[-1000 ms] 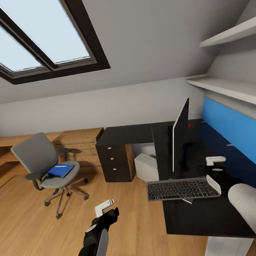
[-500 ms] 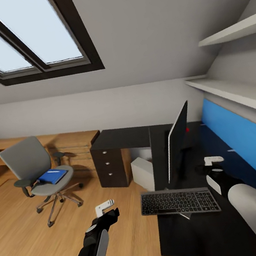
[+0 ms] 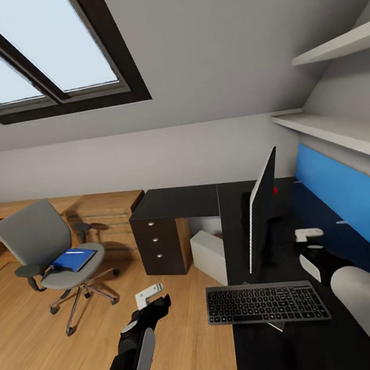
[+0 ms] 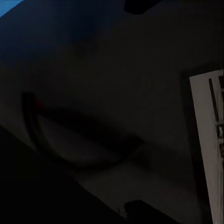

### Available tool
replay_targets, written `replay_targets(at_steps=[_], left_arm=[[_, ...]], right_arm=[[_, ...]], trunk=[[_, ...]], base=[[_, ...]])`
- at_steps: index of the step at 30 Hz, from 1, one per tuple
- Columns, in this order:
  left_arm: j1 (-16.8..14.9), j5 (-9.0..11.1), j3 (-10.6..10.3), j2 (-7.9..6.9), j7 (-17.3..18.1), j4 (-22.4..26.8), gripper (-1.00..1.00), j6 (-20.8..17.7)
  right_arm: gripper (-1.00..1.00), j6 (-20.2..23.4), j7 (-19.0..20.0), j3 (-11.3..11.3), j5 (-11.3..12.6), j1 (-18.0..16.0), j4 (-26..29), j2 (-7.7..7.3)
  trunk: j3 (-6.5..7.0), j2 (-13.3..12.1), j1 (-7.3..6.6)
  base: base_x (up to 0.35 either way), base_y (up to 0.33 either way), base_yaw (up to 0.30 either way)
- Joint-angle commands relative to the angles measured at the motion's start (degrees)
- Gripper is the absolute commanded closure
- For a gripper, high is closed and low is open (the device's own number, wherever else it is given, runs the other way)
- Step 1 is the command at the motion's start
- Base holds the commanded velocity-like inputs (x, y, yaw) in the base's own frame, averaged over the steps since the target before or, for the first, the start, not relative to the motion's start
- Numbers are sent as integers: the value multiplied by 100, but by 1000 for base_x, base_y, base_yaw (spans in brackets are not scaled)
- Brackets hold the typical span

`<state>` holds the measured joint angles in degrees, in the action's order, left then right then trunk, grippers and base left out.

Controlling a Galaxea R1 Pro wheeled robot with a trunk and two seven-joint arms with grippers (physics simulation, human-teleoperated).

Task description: In the bedroom, organize the workspace by keeping the computer under the desk, ensuring the monitor is on the desk, placing the keyboard on the desk next to the monitor, placing the mouse on the desk next to the keyboard, moving the folder from the swivel chair onto the desk next to the mouse, stacking the notebook on top of the folder with the pen on top of the notebook, and positioning the swivel chair next to the desk.

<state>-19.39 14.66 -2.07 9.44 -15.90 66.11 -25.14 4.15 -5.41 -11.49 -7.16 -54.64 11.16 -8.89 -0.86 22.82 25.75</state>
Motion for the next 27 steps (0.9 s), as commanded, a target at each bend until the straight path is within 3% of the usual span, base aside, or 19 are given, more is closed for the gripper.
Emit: replay_targets(at_steps=[1,8,27], left_arm=[[-3,66,-10,-1,-53,66,-100,-21],[-3,70,9,-3,-53,382,-100,-49],[-6,55,45,-29,-53,522,-100,-42]], right_arm=[[-100,48,-4,-36,-59,-3,4,-1],[-100,127,-4,-46,-47,-3,-20,-43],[-100,416,2,-63,-24,-3,-19,-43]], trunk=[[-9,10,3],[-135,290,157],[-476,1052,575]], base=[[8,0,0],[3,0,0],[0,0,0]])
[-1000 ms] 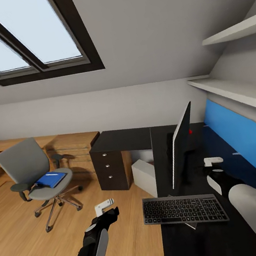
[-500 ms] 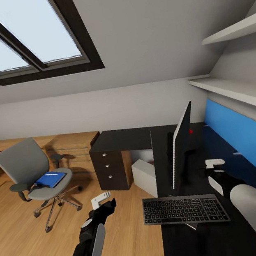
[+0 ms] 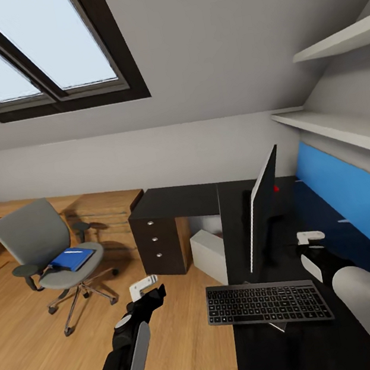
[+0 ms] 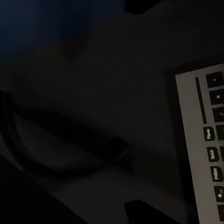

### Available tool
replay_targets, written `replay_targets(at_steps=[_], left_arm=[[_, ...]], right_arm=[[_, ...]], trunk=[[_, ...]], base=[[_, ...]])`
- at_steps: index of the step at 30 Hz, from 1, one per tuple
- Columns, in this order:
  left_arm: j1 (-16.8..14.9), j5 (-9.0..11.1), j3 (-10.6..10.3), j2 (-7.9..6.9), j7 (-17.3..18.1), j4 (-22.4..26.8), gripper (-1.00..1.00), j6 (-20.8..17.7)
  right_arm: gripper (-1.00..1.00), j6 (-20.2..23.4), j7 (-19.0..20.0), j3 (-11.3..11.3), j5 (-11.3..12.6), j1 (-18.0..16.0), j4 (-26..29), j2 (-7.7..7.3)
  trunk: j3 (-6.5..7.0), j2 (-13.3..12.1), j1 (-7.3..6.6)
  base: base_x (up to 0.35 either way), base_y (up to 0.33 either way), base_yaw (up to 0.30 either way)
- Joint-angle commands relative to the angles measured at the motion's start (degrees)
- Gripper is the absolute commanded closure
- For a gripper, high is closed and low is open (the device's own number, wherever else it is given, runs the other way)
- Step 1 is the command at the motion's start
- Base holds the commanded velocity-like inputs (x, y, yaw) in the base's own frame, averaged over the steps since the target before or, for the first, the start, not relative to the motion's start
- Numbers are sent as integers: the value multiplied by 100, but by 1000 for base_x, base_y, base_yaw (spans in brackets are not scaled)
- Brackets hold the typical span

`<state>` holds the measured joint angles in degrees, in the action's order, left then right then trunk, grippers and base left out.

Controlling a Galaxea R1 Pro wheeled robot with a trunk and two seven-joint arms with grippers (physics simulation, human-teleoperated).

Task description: In the bedroom, organize the workspace by keeping the computer under the desk, ensuring the monitor is on the desk, placing the keyboard on the desk next to the monitor, placing the mouse on the desk next to the keyboard, moving the folder from the swivel chair onto the desk next to the mouse, stacking the notebook on top of the folder with the pen on top of the notebook, and positioning the swivel chair next to the desk.

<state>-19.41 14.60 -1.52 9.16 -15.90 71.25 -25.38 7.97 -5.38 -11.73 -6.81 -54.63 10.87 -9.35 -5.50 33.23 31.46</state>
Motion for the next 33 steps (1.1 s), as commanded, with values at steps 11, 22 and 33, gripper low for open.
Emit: replay_targets(at_steps=[11,22,33], left_arm=[[-10,61,-6,-2,-62,186,-100,-27],[-10,69,-6,-2,-62,187,-100,-28],[-10,69,-6,-2,-62,163,-100,-28]], right_arm=[[-100,75,4,-48,-40,-4,49,20],[-100,72,-2,-42,-40,-4,61,29],[-100,73,-7,-40,-40,-4,64,29]], trunk=[[-209,453,245],[-407,894,486],[-604,1335,728]], base=[[0,0,0],[0,0,0],[0,0,0]])
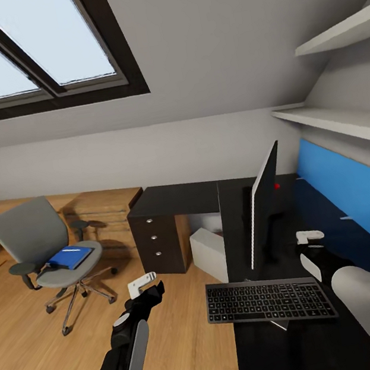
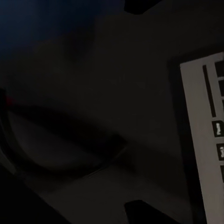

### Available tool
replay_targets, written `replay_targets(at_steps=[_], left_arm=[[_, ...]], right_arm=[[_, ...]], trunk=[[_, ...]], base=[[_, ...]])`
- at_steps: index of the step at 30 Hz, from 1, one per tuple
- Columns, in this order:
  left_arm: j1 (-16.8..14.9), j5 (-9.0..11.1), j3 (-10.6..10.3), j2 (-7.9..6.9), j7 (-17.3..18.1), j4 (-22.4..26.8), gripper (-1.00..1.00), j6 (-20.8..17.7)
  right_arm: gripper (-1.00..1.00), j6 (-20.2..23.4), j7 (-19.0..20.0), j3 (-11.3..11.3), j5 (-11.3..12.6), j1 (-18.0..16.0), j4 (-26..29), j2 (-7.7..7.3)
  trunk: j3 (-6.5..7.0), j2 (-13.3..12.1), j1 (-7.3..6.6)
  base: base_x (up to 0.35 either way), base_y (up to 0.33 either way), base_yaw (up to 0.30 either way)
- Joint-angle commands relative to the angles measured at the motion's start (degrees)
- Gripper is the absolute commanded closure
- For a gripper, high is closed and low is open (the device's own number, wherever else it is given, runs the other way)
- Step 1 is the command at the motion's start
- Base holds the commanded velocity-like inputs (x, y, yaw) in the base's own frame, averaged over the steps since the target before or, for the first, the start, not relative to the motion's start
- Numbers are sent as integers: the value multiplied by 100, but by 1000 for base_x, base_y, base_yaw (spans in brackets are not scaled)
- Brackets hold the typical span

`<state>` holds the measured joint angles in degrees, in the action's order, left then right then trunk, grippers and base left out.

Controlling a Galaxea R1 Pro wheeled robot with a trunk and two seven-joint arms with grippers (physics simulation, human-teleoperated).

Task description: In the bedroom, organize the workspace by keeping the computer under the desk, ensuring the monitor is on the desk, placing the keyboard on the desk next to the monitor, placing the mouse on the desk next to the keyboard, moving the folder from the swivel chair onto the desk next to the mouse, stacking the notebook on top of the folder with the pen on top of the notebook, and positioning the swivel chair next to the desk.

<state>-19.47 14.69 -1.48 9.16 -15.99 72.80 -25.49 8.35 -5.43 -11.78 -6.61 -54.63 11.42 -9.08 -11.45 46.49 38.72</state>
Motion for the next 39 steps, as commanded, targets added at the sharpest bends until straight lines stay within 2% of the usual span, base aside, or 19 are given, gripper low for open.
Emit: replay_targets(at_steps=[1,7,39], left_arm=[[-4,61,-8,-2,-53,7,-100,-18],[-4,61,94,-2,-53,6,-100,-18],[-4,61,113,-2,-53,6,-100,-18]], right_arm=[[-100,35,-2,-35,-60,-4,11,3],[-100,16,8,-28,-60,-4,10,11],[-100,44,54,-1,-84,-4,-31,22]], trunk=[[-27,49,24],[-135,289,156],[-709,1573,858]], base=[[0,0,0],[0,0,0],[0,0,0]])
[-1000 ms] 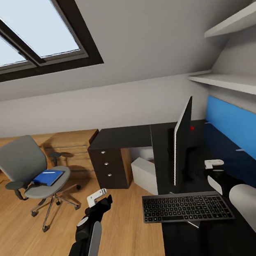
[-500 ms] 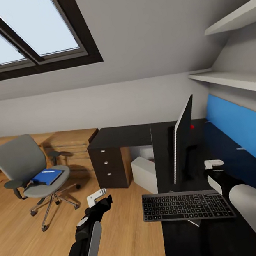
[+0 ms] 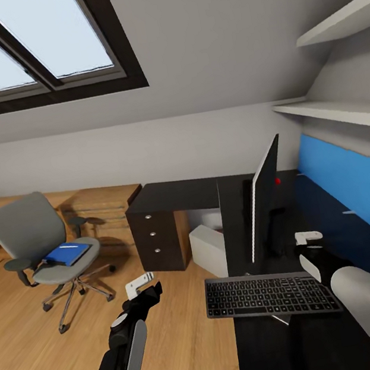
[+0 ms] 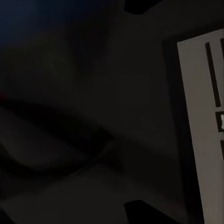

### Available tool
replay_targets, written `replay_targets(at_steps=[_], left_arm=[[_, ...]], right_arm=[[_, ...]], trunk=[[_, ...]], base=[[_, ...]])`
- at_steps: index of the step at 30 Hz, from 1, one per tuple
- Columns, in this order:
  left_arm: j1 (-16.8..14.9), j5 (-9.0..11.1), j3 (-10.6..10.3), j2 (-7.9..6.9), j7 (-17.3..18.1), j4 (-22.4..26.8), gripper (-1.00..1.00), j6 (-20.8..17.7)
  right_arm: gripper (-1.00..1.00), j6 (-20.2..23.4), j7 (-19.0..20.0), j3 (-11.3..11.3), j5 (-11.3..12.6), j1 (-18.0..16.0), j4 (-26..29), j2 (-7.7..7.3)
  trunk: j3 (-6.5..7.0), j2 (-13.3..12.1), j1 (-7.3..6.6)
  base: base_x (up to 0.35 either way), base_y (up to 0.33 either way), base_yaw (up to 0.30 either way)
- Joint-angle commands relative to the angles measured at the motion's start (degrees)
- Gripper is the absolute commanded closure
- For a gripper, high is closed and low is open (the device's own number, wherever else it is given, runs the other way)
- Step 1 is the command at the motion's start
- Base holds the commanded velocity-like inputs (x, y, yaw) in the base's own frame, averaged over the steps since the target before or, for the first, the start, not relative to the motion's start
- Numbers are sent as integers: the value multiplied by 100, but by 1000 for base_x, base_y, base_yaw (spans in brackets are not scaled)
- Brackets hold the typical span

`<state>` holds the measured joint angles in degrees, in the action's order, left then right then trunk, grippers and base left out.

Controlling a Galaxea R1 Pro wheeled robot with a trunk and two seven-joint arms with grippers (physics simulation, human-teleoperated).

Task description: In the bedroom, organize the workspace by keeping the computer under the desk, ensuring the monitor is on the desk, placing the keyboard on the desk next to the monitor, placing the mouse on the desk next to the keyboard, moving the folder from the swivel chair onto the desk next to the mouse, stacking the notebook on top of the folder with the pen on top of the notebook, and positioning the swivel chair next to the desk.

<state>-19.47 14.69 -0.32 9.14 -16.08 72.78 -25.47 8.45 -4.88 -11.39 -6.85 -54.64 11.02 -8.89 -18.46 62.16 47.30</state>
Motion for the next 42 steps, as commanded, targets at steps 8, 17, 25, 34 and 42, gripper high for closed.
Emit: replay_targets(at_steps=[8,17,25,34,42], left_arm=[[-4,60,-3,1,-45,8,-100,-19],[-4,63,-3,1,-45,6,-100,-19],[-4,61,-3,1,-45,4,-100,-19],[-4,61,-3,1,-47,-1,-100,-19],[-4,61,-3,1,-46,-1,-100,-19]], right_arm=[[-100,34,4,-39,-62,-3,6,27],[-100,34,5,-39,-69,-3,6,28],[-100,34,5,-34,-71,-3,6,35],[-100,34,5,-30,-79,-3,6,49],[-100,34,4,-11,-87,-3,4,80]], trunk=[[-151,327,177],[-313,688,374],[-457,1009,550],[-618,1370,748],[-762,1691,924]], base=[[0,0,0],[0,0,0],[0,0,0],[0,0,0],[0,0,0]])
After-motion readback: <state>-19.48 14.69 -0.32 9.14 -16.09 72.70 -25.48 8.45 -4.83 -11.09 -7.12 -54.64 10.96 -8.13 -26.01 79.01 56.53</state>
